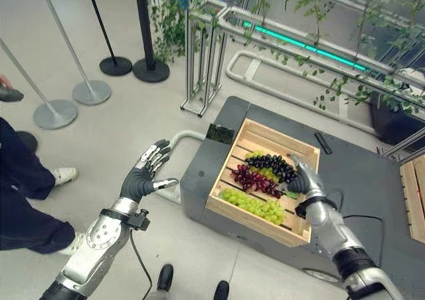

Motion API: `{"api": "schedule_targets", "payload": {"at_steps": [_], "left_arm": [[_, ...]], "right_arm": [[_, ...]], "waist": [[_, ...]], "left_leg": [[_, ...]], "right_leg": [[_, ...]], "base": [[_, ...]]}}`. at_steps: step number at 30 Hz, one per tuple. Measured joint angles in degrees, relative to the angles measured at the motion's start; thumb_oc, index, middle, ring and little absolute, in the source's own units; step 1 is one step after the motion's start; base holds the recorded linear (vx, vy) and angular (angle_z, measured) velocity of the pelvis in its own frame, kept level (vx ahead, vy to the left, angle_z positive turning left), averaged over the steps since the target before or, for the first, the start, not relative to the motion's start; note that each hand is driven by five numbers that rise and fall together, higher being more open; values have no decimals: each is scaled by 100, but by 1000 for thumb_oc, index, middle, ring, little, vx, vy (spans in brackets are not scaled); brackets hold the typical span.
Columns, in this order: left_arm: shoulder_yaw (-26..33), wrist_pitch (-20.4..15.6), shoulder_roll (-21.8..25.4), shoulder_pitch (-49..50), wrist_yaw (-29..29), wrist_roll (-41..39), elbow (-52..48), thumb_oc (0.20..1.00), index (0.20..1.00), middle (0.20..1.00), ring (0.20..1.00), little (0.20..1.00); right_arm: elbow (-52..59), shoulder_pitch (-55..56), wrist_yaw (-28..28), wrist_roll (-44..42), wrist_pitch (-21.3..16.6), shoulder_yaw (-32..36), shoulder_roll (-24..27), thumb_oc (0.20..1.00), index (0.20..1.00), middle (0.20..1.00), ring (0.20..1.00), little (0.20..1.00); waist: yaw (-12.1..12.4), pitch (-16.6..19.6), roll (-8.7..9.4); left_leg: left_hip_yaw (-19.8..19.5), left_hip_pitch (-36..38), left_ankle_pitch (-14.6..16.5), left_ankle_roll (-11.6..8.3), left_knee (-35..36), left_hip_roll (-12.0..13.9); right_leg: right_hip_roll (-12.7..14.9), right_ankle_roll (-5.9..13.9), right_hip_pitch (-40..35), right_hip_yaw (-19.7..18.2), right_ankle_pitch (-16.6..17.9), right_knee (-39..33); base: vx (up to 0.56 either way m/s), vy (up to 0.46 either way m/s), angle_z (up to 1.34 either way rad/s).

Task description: Pick up the fruits from the basket on one side to the basket on the other side

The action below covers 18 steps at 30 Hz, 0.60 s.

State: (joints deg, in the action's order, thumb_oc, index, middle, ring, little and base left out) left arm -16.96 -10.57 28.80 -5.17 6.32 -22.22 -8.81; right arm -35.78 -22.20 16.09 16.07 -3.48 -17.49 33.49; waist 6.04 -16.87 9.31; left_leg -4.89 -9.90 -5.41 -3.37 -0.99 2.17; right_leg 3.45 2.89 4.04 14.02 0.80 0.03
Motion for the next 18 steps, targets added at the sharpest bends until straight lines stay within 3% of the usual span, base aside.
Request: {"api": "schedule_targets", "payload": {"at_steps": [6,9,14,18], "left_arm": [[-73,-3,-9,-266,141,0,0,1000,1000,1000,1000,1000],[-124,-10,7,-428,208,0,-1,1000,1000,1000,1000,1000],[-202,-103,42,-778,386,1,-7,1000,1000,1000,1000,1000],[-199,-135,64,-740,531,2,-10,1000,1000,1000,1000,1000]], "right_arm": [[-1017,-754,184,-112,93,-61,-160,1000,1000,1000,1000,1000],[-1468,-1265,273,-218,113,-136,-175,1000,1000,1000,1000,1000],[-1975,-1987,484,-514,151,-125,-124,1000,1000,1000,1000,1000],[-2106,-2118,588,-678,172,-123,-130,1000,1000,1000,1000,1000]], "waist": [[322,-658,-33],[455,-954,-136],[587,-1288,-295],[597,-1328,-347]], "left_leg": [[-314,-425,-26,-55,-215,-26],[-407,-519,-37,-44,-284,-59],[-516,-1020,-45,-26,-517,-160],[-540,-1285,-61,-4,-586,-209]], "right_leg": [[-25,-19,174,339,-12,42],[35,-52,246,442,-41,179],[180,-62,796,551,-227,679],[266,-52,1139,549,-322,959]], "base": [[-69,-13,29],[-87,5,19],[-81,29,14],[-23,30,5]]}}
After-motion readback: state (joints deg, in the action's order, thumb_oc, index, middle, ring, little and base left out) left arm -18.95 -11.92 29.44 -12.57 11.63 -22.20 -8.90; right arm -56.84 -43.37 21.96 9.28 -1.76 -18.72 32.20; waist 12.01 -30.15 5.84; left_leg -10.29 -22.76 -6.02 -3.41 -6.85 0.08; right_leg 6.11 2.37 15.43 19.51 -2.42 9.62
